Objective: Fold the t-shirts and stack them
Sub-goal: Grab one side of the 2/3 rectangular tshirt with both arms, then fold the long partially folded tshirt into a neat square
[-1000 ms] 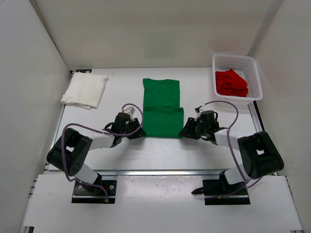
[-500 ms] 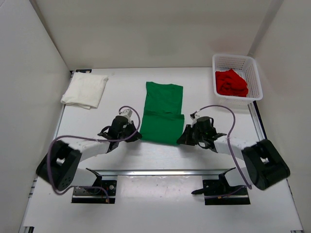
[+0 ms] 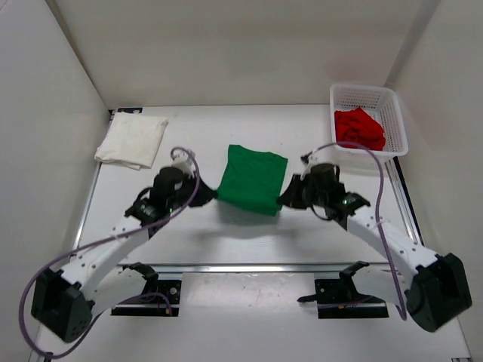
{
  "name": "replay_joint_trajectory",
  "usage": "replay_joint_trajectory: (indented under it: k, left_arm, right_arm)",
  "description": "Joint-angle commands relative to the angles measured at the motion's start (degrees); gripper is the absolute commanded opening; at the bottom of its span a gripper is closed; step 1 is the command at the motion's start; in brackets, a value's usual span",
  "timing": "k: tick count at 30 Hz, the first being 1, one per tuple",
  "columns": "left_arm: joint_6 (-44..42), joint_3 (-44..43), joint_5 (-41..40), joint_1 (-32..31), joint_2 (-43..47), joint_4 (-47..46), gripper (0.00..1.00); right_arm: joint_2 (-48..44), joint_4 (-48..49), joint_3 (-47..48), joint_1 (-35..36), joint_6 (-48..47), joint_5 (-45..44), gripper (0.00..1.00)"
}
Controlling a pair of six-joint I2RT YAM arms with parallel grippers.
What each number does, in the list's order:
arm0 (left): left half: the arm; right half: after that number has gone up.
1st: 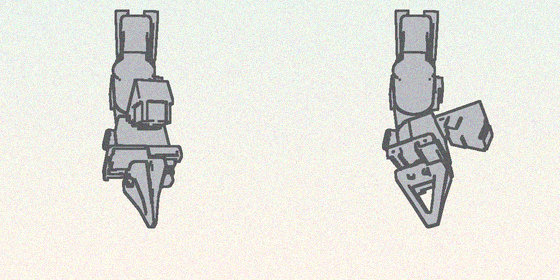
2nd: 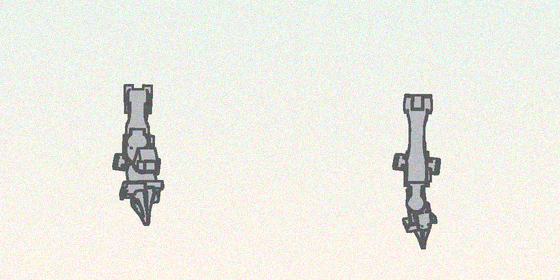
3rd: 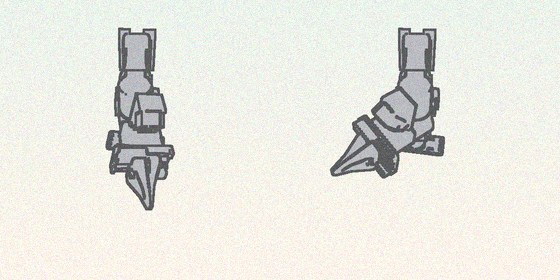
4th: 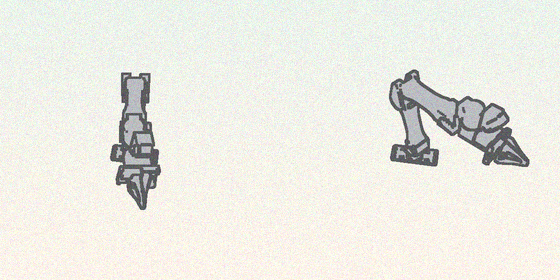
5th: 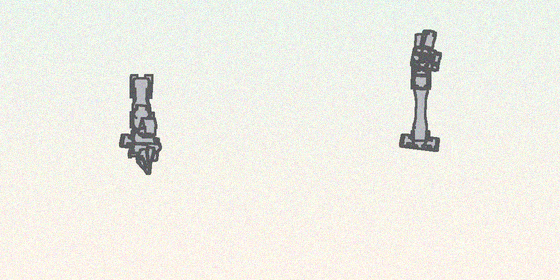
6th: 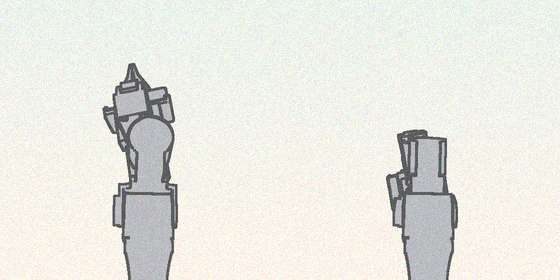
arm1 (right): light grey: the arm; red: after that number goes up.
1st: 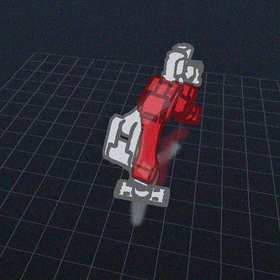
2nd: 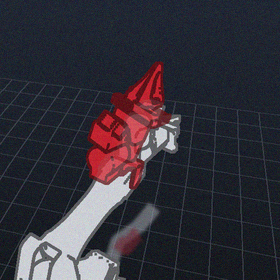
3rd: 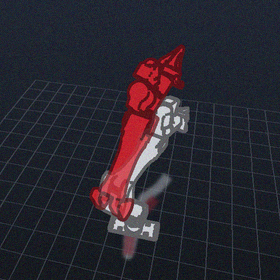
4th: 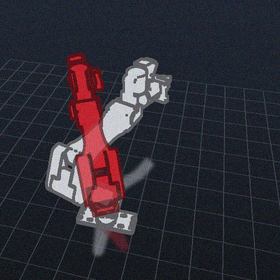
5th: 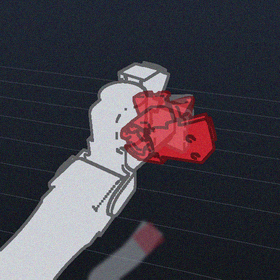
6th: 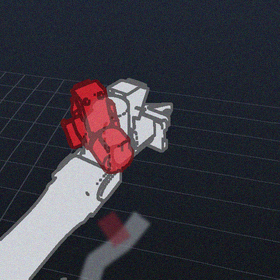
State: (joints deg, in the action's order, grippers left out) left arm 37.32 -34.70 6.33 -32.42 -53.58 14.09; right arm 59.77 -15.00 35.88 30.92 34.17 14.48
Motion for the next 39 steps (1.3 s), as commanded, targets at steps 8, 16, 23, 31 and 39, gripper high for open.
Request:
replay_joint_trajectory:
  k: [8, 16, 23, 31, 39]
  left_arm:
    - [-6.02, -40.39, 2.38, 9.75, -43.74, -2.94, 0.00]
    - [-3.40, -65.30, 2.81, 12.47, -70.05, 3.74, 0.10]
    - [-1.11, -65.35, 3.95, 14.50, -67.20, -2.98, 0.54]
    - [-1.20, -42.85, 3.61, 7.12, -57.60, -13.47, 0.42]
    - [1.34, -29.23, 5.27, 4.13, -57.52, -20.40, 0.36]
  right_arm:
    - [33.01, 3.30, 27.57, -20.10, -10.27, 10.21, 0.00]
    - [51.93, -0.10, 47.23, -25.29, -10.35, 13.81, 0.06]
    - [55.56, -4.51, 56.33, -24.32, -11.85, 11.63, 0.46]
    - [49.74, 5.95, 41.99, -19.75, -9.65, 10.81, 0.01]
    - [66.15, 1.38, 61.12, -19.22, -9.66, 14.96, 0.01]
